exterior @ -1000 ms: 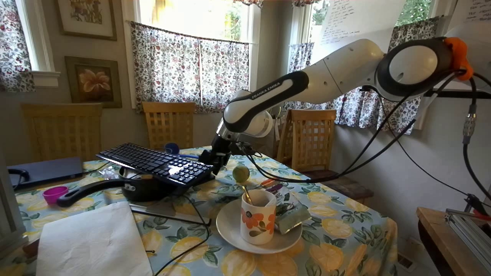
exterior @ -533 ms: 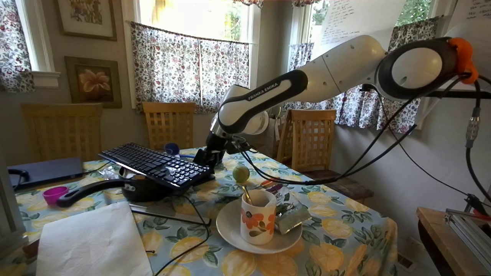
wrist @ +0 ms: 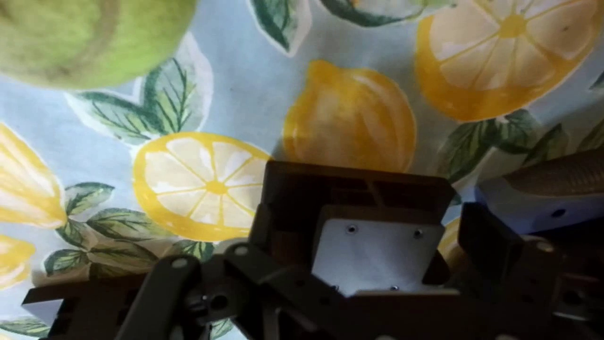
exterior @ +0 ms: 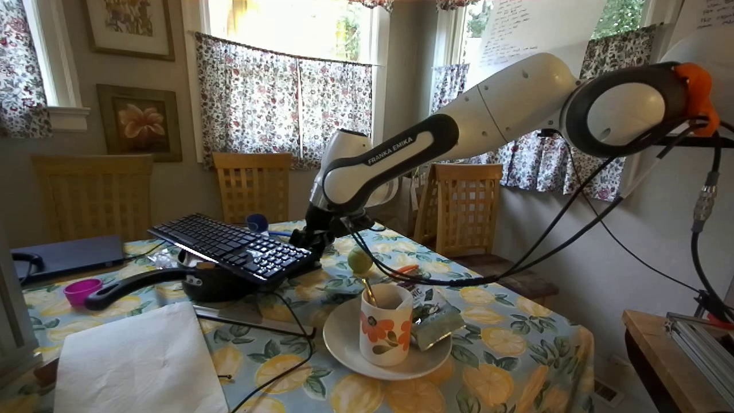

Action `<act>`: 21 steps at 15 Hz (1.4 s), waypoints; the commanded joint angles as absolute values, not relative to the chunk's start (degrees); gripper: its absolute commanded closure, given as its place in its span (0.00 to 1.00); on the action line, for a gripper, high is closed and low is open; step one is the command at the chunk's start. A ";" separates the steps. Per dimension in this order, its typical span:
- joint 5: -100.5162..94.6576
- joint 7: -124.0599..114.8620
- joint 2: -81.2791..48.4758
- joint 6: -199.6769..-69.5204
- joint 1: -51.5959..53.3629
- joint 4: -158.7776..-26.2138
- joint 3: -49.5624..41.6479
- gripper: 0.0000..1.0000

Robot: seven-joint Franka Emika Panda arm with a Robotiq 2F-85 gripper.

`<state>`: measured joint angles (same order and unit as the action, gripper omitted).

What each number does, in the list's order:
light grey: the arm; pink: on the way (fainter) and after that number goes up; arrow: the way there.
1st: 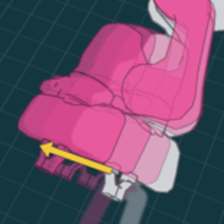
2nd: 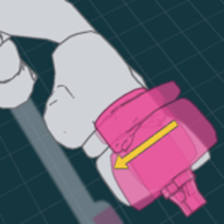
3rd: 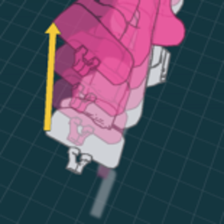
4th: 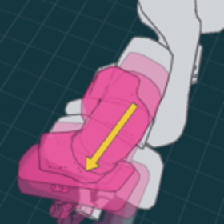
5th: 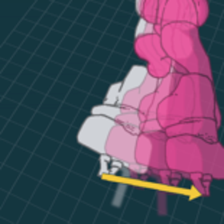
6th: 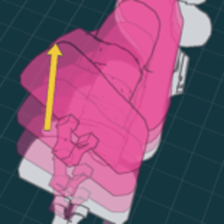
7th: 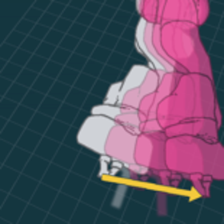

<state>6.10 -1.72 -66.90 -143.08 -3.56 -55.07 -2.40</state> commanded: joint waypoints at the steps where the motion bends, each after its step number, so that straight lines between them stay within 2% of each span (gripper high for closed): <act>1: 4.71 -9.44 -69.35 -143.01 -1.80 -51.70 -4.86 0.00; 11: 2.65 -28.45 -71.64 -142.06 2.06 -48.40 -13.38 0.00; 16: 3.08 -18.38 -70.87 -134.85 -0.41 -47.45 -7.85 0.00; 21: 2.51 -15.08 -71.51 -132.51 -0.72 -45.55 -6.96 0.00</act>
